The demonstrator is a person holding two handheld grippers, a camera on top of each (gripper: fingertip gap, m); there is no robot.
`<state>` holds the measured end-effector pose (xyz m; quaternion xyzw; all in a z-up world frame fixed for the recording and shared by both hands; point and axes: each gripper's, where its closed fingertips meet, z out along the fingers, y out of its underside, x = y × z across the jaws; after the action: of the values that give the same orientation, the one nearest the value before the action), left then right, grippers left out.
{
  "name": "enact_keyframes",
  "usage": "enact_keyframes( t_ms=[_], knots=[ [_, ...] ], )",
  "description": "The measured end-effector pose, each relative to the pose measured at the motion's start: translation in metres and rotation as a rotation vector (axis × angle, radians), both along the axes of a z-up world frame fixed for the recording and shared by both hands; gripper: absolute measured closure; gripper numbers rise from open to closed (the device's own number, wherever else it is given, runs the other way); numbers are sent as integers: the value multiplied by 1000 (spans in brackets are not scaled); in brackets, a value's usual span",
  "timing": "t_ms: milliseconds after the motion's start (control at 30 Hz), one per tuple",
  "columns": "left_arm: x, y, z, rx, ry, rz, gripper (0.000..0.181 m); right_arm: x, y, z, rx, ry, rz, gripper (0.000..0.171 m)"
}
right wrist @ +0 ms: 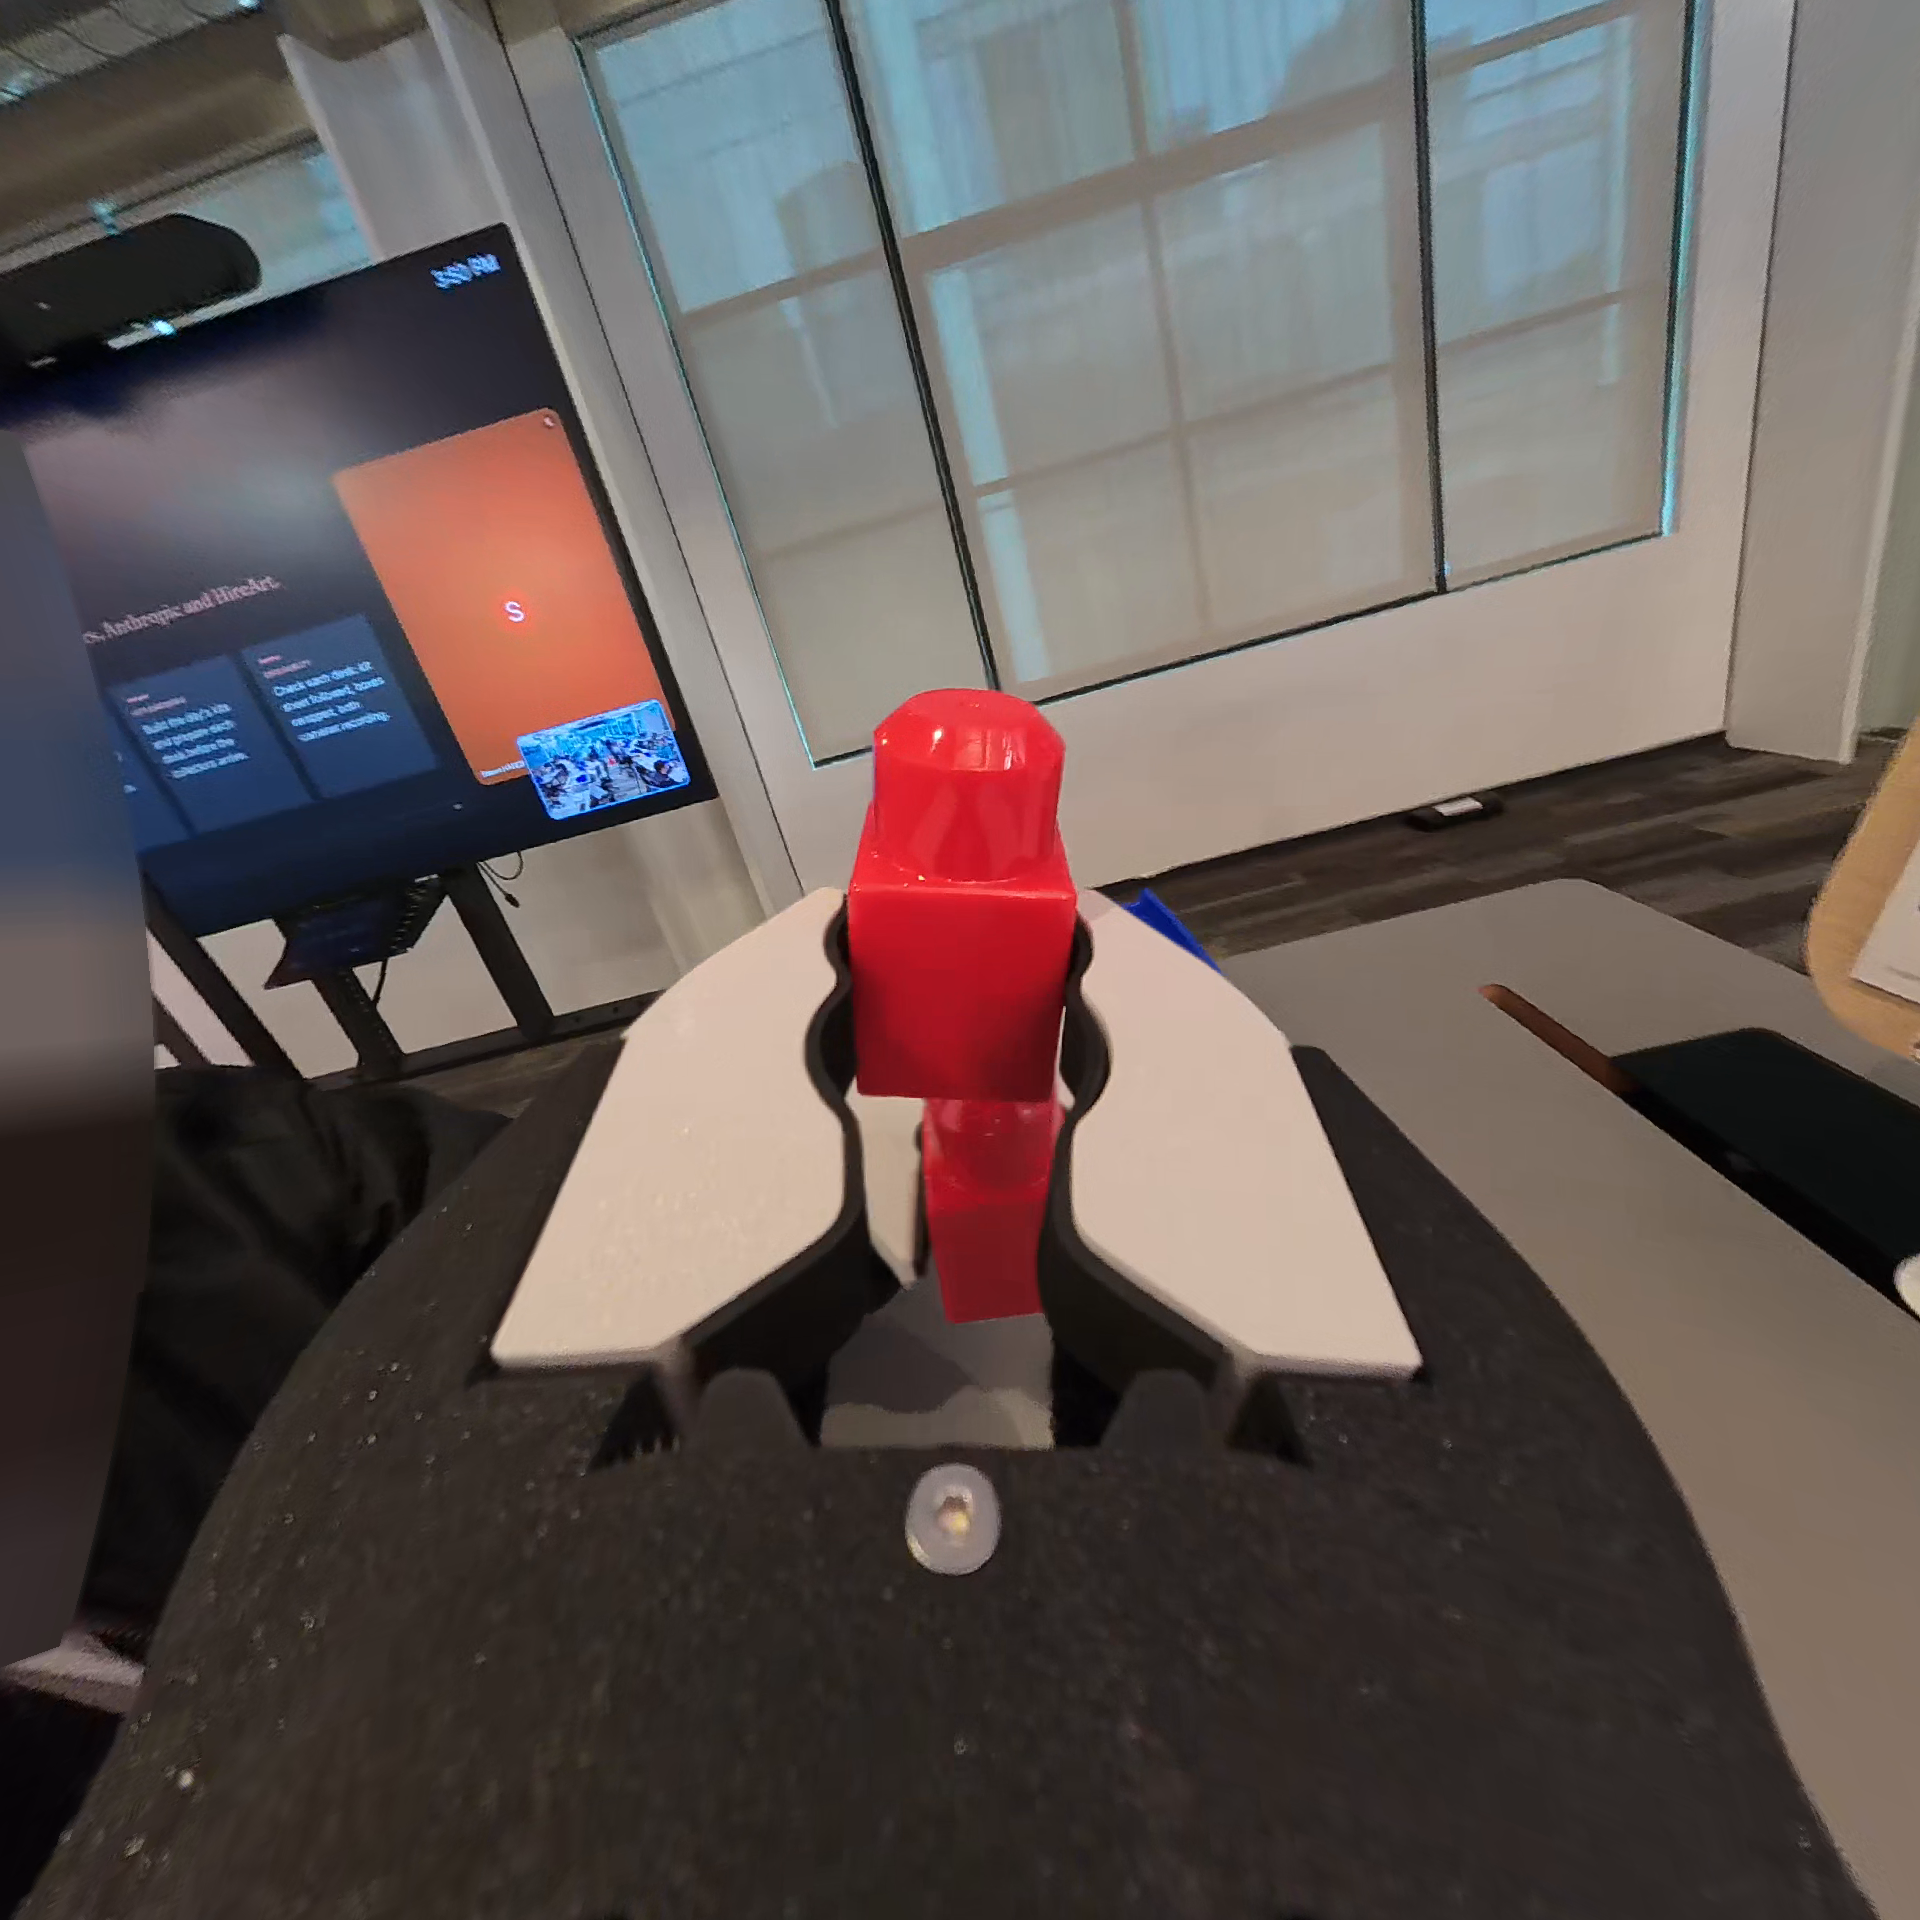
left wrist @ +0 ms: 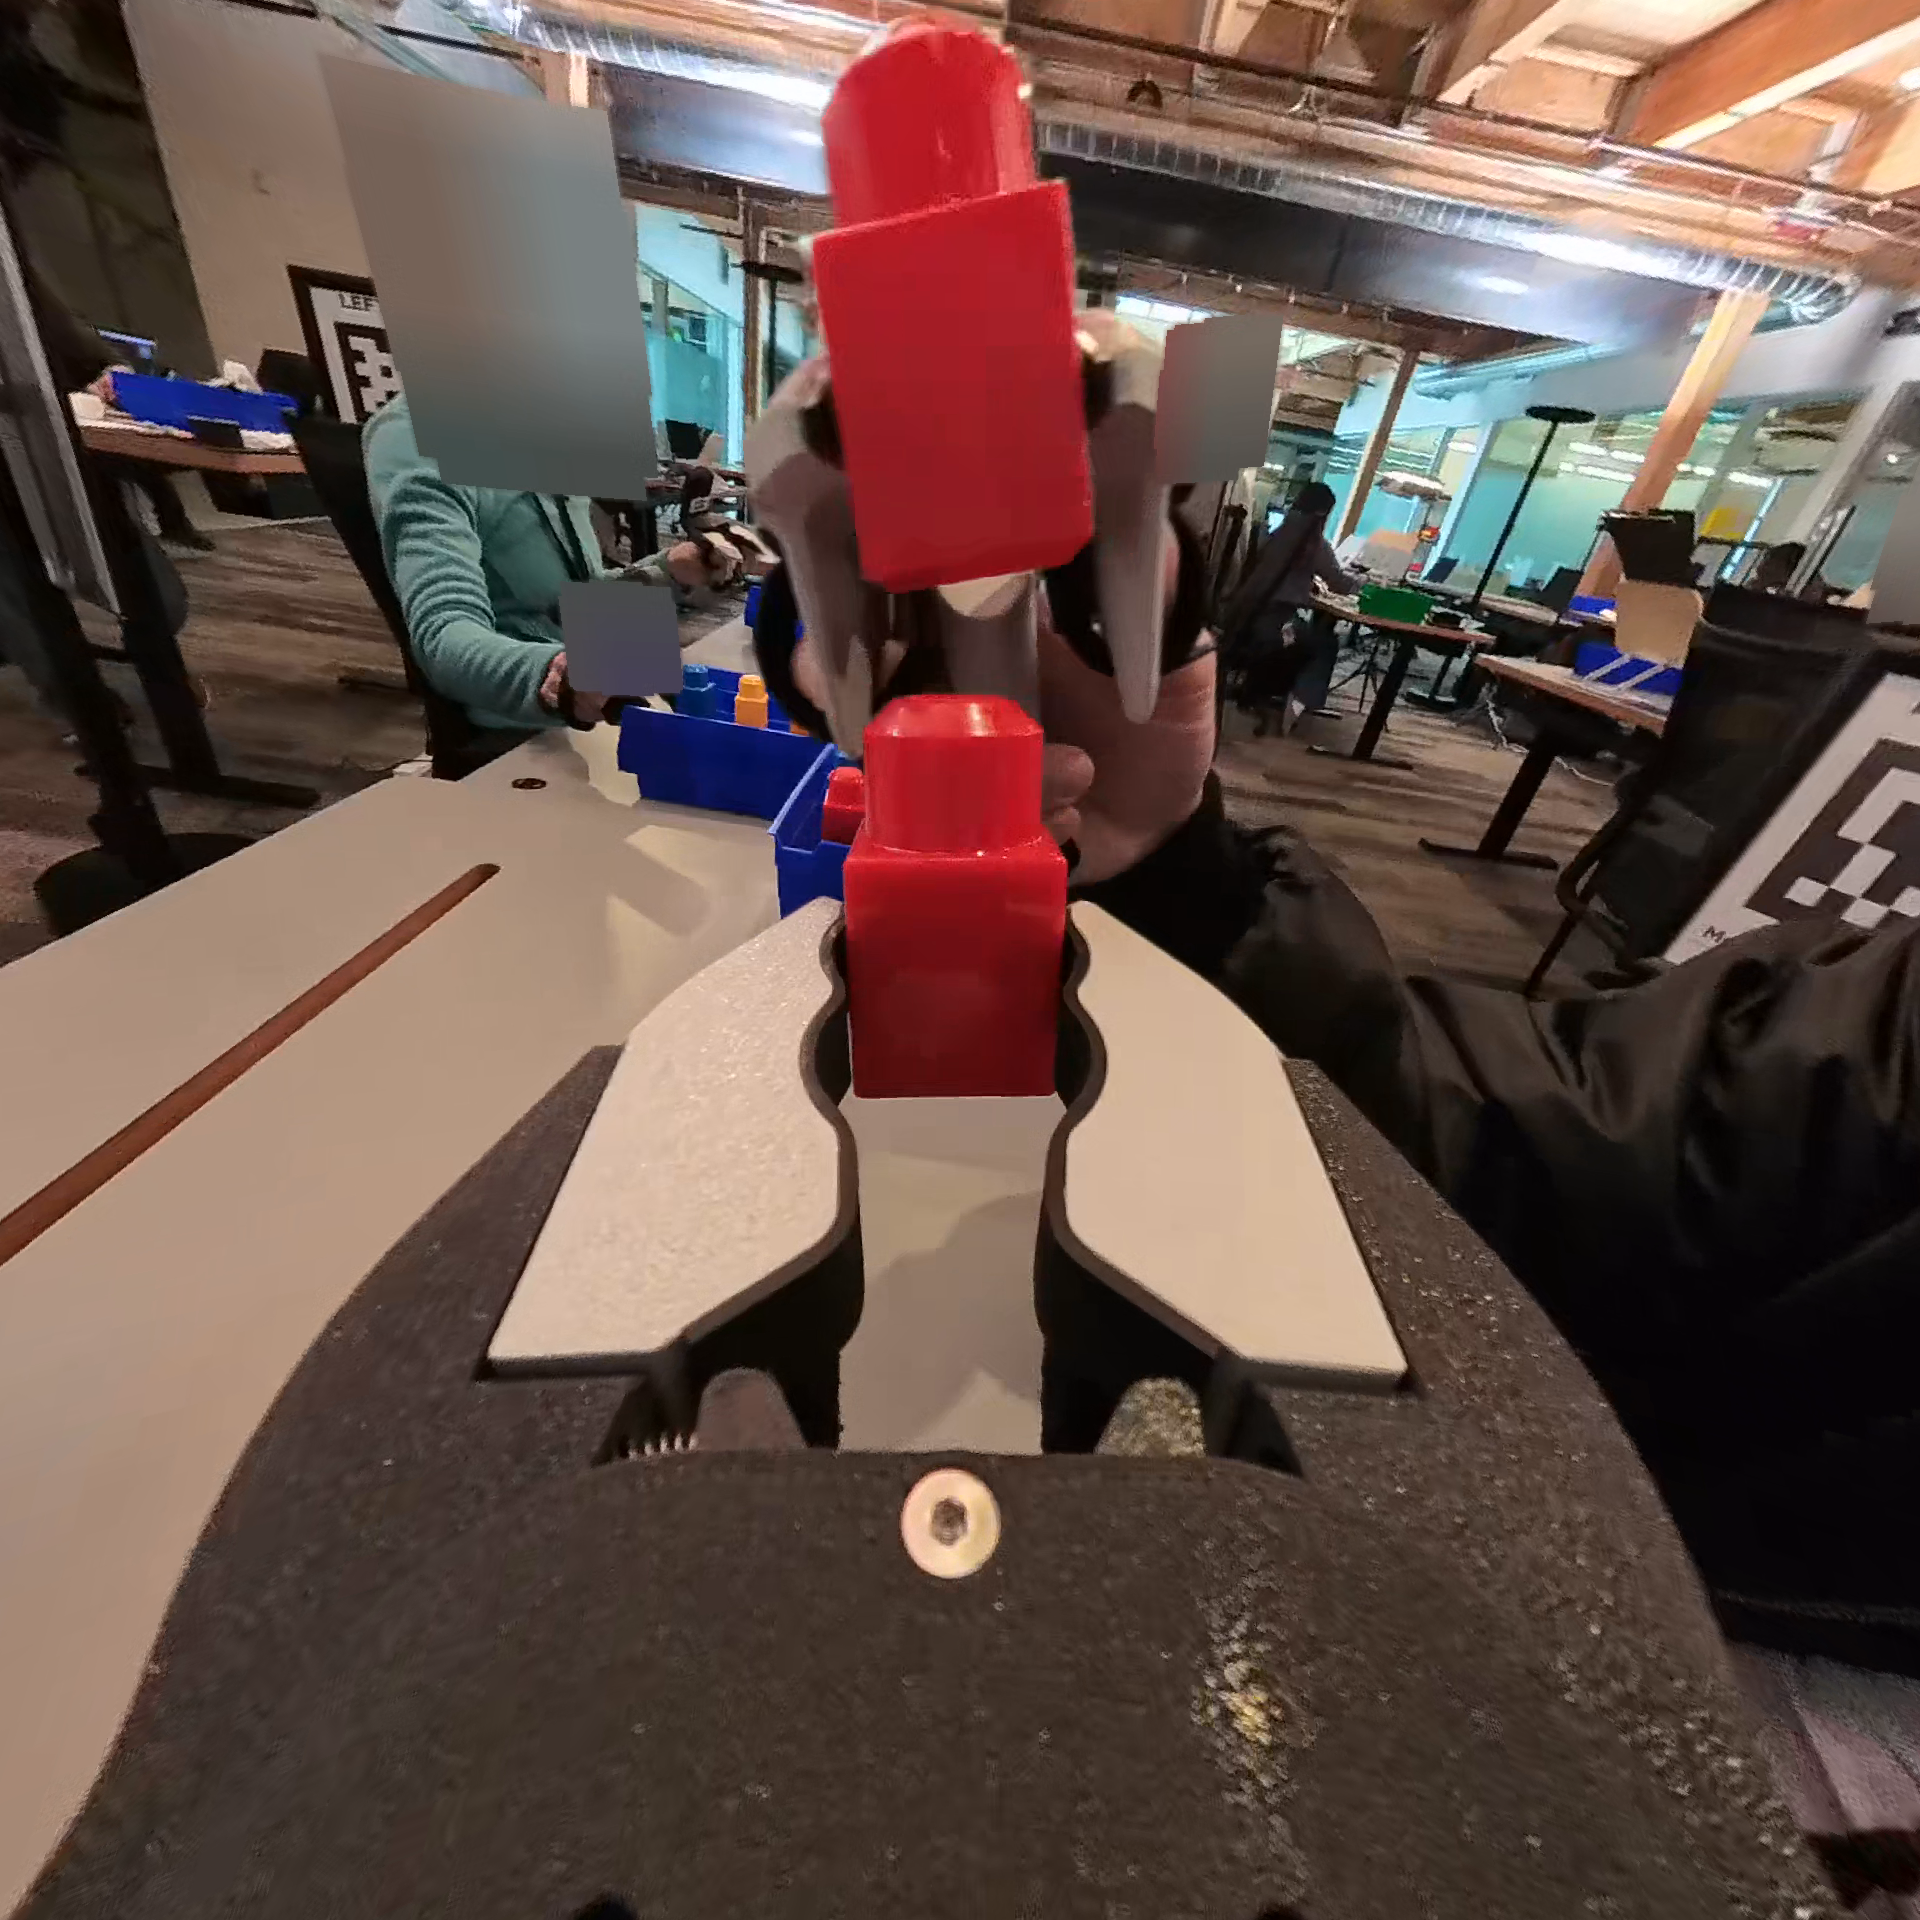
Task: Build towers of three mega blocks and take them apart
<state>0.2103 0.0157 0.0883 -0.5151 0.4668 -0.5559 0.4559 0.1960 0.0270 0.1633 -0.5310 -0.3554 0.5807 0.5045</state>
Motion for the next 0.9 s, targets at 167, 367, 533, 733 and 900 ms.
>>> enact_keyframes(
  t_ms=[167, 367, 533, 733, 900],
  knots=[
    [0, 1, 5, -18, -31, -16, 146, -8, 5, -12, -6, -65, 18, 136],
    [-2, -3, 10, -36, -61, -22, 146, -20, 0, -20, 3, -111, 37, 136],
    [-7, -6, 9, -80, -77, -35, 146, -25, -3, -26, 22, -150, 15, 136],
    [-6, -15, 11, -102, -50, -73, 146, -23, -11, -28, 72, -213, 3, 136],
    [-6, -21, 17, -115, -87, -99, 146, -24, -17, -25, 94, -232, -21, 136]
  ],
)
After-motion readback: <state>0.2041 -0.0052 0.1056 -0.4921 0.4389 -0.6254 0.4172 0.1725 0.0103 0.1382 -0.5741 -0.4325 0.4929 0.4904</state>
